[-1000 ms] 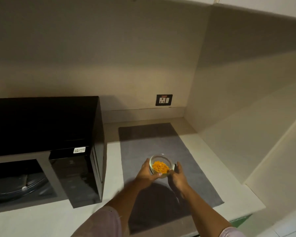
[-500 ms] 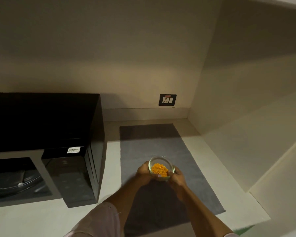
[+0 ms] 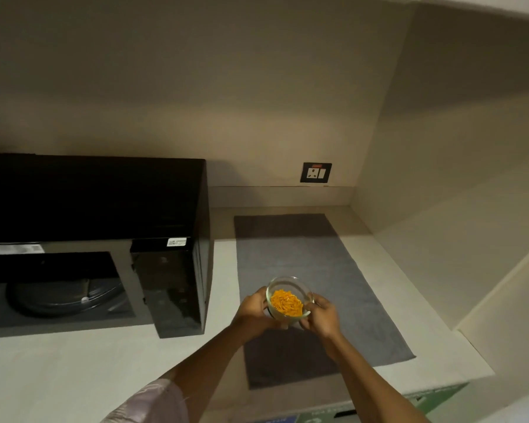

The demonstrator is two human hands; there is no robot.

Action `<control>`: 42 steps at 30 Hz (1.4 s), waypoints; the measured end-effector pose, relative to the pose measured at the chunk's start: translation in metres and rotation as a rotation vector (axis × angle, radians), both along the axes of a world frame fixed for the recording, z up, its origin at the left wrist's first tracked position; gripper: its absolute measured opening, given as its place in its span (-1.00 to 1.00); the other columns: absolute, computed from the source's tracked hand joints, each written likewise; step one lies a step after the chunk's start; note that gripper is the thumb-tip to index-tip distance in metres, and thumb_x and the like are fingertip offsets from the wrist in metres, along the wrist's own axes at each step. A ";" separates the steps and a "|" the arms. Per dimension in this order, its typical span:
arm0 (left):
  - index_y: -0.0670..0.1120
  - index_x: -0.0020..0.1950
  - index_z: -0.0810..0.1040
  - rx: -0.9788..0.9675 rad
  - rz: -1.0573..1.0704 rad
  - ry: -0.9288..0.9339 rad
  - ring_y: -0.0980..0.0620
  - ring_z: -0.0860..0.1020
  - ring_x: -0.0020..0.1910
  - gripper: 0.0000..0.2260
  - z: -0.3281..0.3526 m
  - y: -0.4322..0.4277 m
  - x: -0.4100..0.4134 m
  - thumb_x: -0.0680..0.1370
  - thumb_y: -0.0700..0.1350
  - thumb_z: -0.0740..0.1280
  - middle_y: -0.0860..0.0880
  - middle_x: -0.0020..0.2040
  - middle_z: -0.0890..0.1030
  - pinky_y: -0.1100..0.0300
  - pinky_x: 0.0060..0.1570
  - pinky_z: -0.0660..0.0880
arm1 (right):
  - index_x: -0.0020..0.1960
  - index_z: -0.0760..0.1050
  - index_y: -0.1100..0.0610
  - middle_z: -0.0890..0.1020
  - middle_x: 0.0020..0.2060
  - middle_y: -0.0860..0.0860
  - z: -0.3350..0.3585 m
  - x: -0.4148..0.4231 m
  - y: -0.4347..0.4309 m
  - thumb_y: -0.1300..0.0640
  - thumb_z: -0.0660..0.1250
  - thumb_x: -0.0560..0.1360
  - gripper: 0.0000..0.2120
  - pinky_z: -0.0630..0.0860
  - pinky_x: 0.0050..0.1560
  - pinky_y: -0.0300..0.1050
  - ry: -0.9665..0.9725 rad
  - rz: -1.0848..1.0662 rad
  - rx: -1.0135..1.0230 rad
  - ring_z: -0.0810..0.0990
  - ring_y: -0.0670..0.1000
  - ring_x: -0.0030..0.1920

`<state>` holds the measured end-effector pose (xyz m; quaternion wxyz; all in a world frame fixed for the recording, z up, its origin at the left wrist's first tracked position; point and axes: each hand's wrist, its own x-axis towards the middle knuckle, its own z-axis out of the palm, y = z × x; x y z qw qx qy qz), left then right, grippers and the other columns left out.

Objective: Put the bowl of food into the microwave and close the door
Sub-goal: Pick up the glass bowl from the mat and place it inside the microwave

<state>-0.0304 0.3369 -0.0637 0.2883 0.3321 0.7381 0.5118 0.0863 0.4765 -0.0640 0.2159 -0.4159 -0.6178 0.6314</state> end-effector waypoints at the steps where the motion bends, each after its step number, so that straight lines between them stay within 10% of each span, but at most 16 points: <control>1: 0.06 0.23 0.52 0.015 0.014 -0.003 -0.04 0.64 0.14 -0.29 -0.001 -0.012 0.002 0.11 0.06 0.64 -0.04 0.17 0.67 -0.11 0.16 0.59 | -0.19 0.60 0.13 0.57 -0.49 0.01 0.001 0.001 -0.010 0.36 0.26 0.46 -0.79 0.46 -0.44 -0.23 0.014 0.002 -0.030 0.53 0.00 -0.46; 14: 0.22 0.18 0.54 0.079 0.189 -0.044 0.18 0.64 0.15 -0.33 -0.017 -0.173 0.026 0.11 0.15 0.68 0.17 0.10 0.70 0.22 0.15 0.59 | 0.00 0.64 0.15 0.66 -0.34 0.11 -0.001 0.015 -0.153 0.34 0.28 0.48 -0.78 0.58 -0.33 -0.11 0.052 0.131 -0.084 0.62 0.06 -0.34; 30: -0.16 0.32 0.51 0.055 0.451 -0.004 0.11 0.64 0.10 -0.25 0.000 -0.388 0.022 0.17 -0.25 0.67 -0.03 0.10 0.67 0.39 0.05 0.56 | -0.10 0.59 0.00 0.52 -0.37 0.22 0.019 -0.018 -0.355 0.35 0.23 0.52 -0.72 0.33 -0.38 -0.15 0.044 0.426 -0.095 0.36 0.07 -0.45; 34: -0.11 0.34 0.50 0.041 0.515 0.028 0.04 0.63 0.18 -0.23 0.008 -0.420 0.012 0.18 -0.16 0.68 -0.04 0.16 0.68 0.09 0.20 0.58 | 0.15 0.57 0.14 0.57 -0.18 0.46 0.027 -0.036 -0.384 0.34 0.23 0.53 -0.73 0.37 -0.37 -0.17 0.056 0.478 -0.076 0.45 0.21 -0.33; 42: 0.06 0.23 0.58 0.116 0.598 0.096 0.12 0.64 0.14 -0.41 0.028 -0.431 -0.035 0.23 -0.16 0.64 0.08 0.08 0.71 0.23 0.08 0.59 | 0.38 0.41 0.09 0.64 -0.16 0.11 0.046 -0.097 -0.399 0.25 0.24 0.56 -0.60 0.53 -0.32 -0.23 0.125 0.525 -0.076 0.60 -0.06 -0.32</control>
